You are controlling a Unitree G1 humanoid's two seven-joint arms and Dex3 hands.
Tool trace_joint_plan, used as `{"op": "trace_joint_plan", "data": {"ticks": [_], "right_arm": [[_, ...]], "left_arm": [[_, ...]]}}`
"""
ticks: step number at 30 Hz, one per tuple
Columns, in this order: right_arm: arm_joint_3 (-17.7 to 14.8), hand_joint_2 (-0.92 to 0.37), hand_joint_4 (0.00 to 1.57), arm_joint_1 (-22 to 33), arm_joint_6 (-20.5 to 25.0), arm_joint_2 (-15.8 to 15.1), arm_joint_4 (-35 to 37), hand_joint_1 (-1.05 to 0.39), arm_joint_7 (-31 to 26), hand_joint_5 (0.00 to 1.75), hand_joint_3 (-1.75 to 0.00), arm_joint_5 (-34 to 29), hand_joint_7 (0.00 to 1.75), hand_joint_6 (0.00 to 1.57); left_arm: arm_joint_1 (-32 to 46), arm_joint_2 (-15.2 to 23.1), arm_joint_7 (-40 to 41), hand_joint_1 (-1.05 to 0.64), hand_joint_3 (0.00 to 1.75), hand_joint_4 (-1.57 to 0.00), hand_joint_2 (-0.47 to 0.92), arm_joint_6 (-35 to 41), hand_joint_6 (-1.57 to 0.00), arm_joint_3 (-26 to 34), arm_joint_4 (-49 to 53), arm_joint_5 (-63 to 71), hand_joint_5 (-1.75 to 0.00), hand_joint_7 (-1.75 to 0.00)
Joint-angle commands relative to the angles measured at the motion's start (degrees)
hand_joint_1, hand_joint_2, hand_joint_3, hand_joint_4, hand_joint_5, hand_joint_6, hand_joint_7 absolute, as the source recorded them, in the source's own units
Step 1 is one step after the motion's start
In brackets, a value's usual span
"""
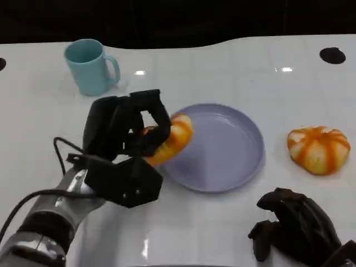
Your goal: Grasp the bread from the table and place it into the plate.
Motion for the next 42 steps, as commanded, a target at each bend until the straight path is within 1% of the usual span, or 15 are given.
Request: {"op": "trace_joint_plan", "data": {"ticks": [1,15,21,22,23,25,26,27,28,29,30,31,33,35,42], "right_arm": [[-0.65,-0.90,1.53,-0.23,-0.44,-0.79,0.55,-0.71,1.12,0.76,-0.01,0.36,0.31,1.57],[-0.13,-0.90,1.56,0.53,-0.21,-0.60,-0.41,-0.73,0.70,0.74,0.00,0.03,0.35,1.57],[-0.13,-0.91,1.55,0.28,-0.59,-0.45,0.05,-0.72,0.80,0.73,-0.01,-0.07,0.34,1.57],[-0.06,-0.91,1.56,0.37,-0.63,-0.35,-0.18,-0.73,0.53,0.74,-0.01,-0.17,0.35,1.57],[-0.01,-0.91,1.56,0.43,-0.44,-0.25,-0.42,-0.73,0.22,0.74,-0.01,-0.19,0.35,1.57],[0.07,-0.90,1.56,0.49,-0.19,-0.19,-0.67,-0.73,-0.08,0.74,0.00,-0.19,0.36,1.57],[0.10,-0.90,1.56,0.46,-0.42,-0.18,-0.61,-0.73,-0.04,0.74,0.00,-0.25,0.37,1.57],[0.11,-0.90,1.57,0.44,-0.63,-0.17,-0.53,-0.73,0.02,0.73,0.00,-0.30,0.37,1.57],[0.08,-0.90,1.57,0.38,-0.72,-0.22,-0.34,-0.73,0.26,0.73,0.00,-0.25,0.38,1.57],[0.06,-0.90,1.56,0.33,-0.73,-0.27,-0.19,-0.72,0.46,0.73,0.00,-0.20,0.37,1.57],[0.04,-0.91,1.56,0.30,-0.72,-0.31,-0.10,-0.72,0.59,0.73,0.00,-0.17,0.37,1.57],[0.02,-0.91,1.56,0.23,-0.80,-0.34,0.06,-0.72,0.69,0.73,-0.01,-0.18,0.37,1.57],[-0.01,-0.90,1.56,0.17,-0.79,-0.35,0.15,-0.72,0.57,0.73,0.00,-0.22,0.36,1.57],[-0.02,-0.90,1.56,0.22,-1.12,-0.22,0.13,-0.72,0.59,0.73,0.00,-0.25,0.36,1.57],[-0.01,-0.90,1.56,0.18,-1.03,-0.34,-0.02,-0.72,0.23,0.73,0.00,-0.31,0.37,1.57]], "left_arm": [[-2.77,0.36,0.05,-1.05,1.08,-1.46,0.92,1.90,-1.19,-2.48,1.80,0.86,-1.75,-1.75],[-12.03,-5.19,1.78,-1.05,1.02,-1.49,0.92,11.60,-1.18,-10.90,8.70,4.75,-1.75,-1.75],[-13.65,-7.37,-1.22,-1.05,0.98,-1.44,0.92,13.56,-1.11,-10.99,10.49,3.42,-1.75,-1.75],[-14.05,-7.52,-2.90,-1.05,0.96,-1.37,0.92,14.30,-0.97,-11.14,10.76,3.34,-1.75,-1.75],[-14.68,-7.59,-7.83,-1.05,0.92,-1.30,0.92,15.02,-0.88,-10.88,11.13,2.51,-1.72,-1.70],[-15.56,-7.30,-15.77,-1.05,0.74,-0.92,0.92,15.75,-0.54,-10.82,11.38,1.39,-1.65,-1.47],[-15.80,-7.01,-18.35,-1.05,0.64,-0.71,0.92,15.93,-0.26,-11.03,11.27,1.19,-1.67,-1.41],[-15.87,-6.74,-19.85,-1.05,0.59,-0.58,0.92,16.07,-0.13,-11.19,11.07,1.15,-1.68,-1.39],[-16.03,-6.39,-21.20,-1.05,0.54,-0.44,0.92,16.49,-0.07,-11.59,10.85,1.48,-1.68,-1.35],[-16.13,-6.15,-22.19,-1.05,0.51,-0.18,0.92,16.86,-0.03,-11.85,10.66,1.66,-1.63,-1.21],[-16.18,-6.00,-22.82,-1.05,0.50,-0.09,0.92,17.14,-0.01,-12.04,10.51,1.73,-1.60,-1.13],[-16.49,-5.59,-23.81,-1.05,0.49,-0.05,0.92,17.77,-0.01,-12.77,10.25,2.33,-1.59,-1.09],[-16.92,-5.01,-25.14,-1.05,0.50,-0.01,0.92,18.92,0.00,-13.99,9.78,3.20,-1.40,-0.41],[-17.44,-4.40,-27.97,-1.05,0.49,0.00,0.92,20.29,0.00,-14.82,9.08,3.42,-1.35,-0.08],[-16.80,-1.96,-35.69,-1.05,0.42,0.00,0.92,21.19,0.00,-14.24,5.46,1.03,-1.45,0.00]]}}
